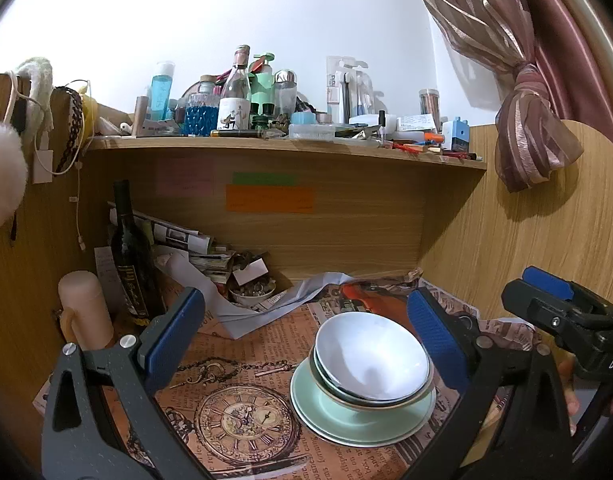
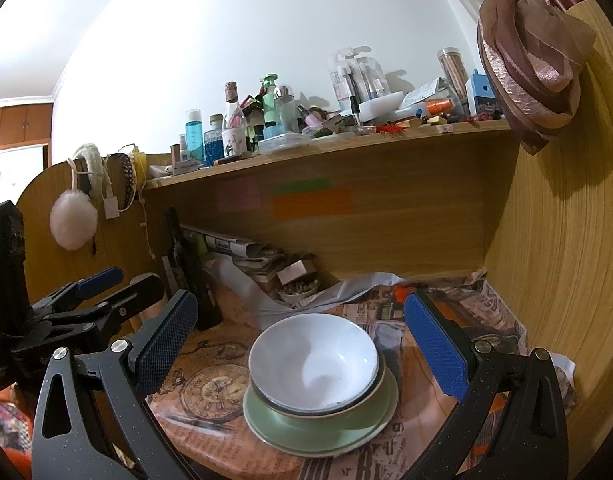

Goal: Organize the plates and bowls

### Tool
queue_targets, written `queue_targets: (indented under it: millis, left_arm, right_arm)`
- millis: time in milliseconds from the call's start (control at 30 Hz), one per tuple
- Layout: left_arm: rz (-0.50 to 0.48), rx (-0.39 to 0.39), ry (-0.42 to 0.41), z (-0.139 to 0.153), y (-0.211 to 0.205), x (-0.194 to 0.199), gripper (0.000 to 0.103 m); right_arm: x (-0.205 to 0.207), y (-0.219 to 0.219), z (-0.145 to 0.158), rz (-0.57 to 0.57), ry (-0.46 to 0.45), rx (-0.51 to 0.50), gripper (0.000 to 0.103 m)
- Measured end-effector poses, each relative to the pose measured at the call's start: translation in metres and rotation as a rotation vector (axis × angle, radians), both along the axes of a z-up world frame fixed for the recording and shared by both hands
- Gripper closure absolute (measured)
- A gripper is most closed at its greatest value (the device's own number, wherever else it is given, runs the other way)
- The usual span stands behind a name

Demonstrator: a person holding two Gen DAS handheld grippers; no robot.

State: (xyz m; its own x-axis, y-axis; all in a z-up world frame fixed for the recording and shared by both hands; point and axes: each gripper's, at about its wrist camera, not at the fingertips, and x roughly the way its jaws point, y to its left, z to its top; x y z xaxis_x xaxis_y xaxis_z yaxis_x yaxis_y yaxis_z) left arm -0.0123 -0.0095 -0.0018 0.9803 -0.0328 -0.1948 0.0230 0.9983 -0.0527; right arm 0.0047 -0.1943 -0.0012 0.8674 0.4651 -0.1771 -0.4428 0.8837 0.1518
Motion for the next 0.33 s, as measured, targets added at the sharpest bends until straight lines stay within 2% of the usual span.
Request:
queue_targets:
  millis: [333]
  left_arm:
    - [-0.002, -0.022, 0.013, -0.0012, 0.0011, 0.0045, 0.000]
  right_arm:
    - [0.0055, -0.0028, -0.0063, -0.003, 0.020, 0.004, 0.000]
